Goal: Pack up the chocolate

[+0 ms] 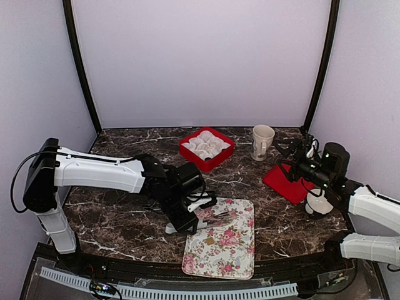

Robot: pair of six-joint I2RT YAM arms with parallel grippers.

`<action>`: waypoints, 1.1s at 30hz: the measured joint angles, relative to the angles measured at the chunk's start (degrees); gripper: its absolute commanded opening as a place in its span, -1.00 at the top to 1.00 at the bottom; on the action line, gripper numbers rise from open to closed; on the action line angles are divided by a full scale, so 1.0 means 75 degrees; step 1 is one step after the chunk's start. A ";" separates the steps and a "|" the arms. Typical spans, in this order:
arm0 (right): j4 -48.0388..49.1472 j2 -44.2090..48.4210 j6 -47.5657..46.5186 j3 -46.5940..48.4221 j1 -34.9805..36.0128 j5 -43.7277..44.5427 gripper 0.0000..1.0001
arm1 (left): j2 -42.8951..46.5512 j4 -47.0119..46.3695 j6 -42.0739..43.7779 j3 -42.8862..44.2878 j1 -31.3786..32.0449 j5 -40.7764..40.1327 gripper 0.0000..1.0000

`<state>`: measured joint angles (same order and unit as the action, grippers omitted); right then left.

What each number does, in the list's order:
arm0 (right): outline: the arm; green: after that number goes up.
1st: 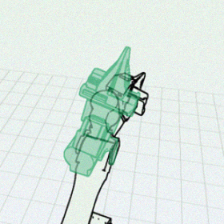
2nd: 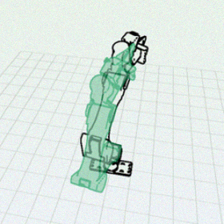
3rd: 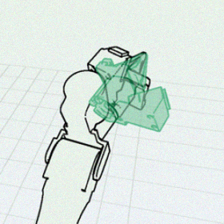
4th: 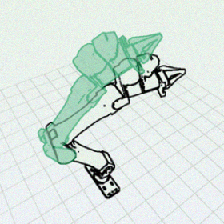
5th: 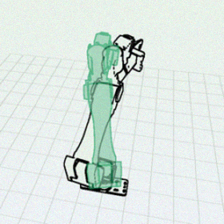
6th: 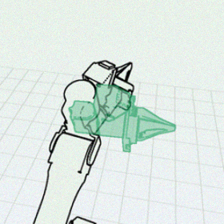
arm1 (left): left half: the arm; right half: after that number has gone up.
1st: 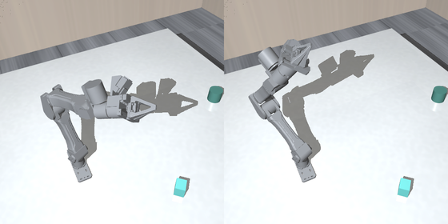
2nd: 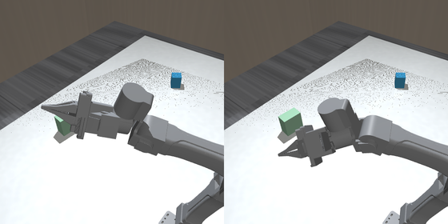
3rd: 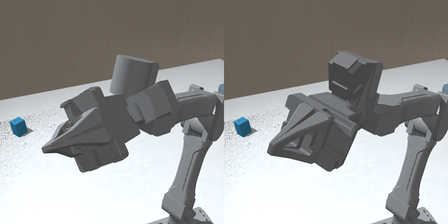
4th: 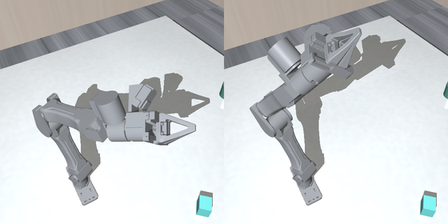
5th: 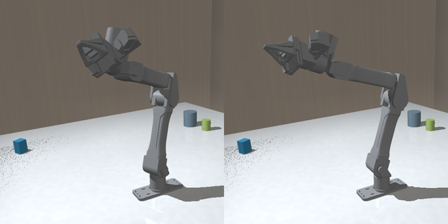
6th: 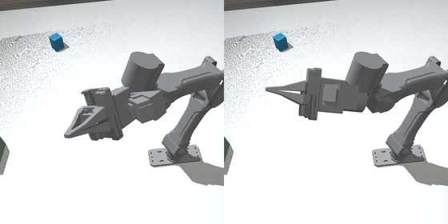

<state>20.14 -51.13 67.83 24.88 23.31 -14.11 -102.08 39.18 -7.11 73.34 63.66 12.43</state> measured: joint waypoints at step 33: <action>-0.0323 0.0096 -0.0393 0.0000 0.0003 0.0125 -1.00 | -0.2305 -0.0047 -0.0227 0.4911 -0.4141 0.0259 0.71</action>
<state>17.72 -50.41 64.88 24.88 23.33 -13.17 -119.37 38.83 -8.82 110.17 32.60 14.37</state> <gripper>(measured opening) 0.999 0.264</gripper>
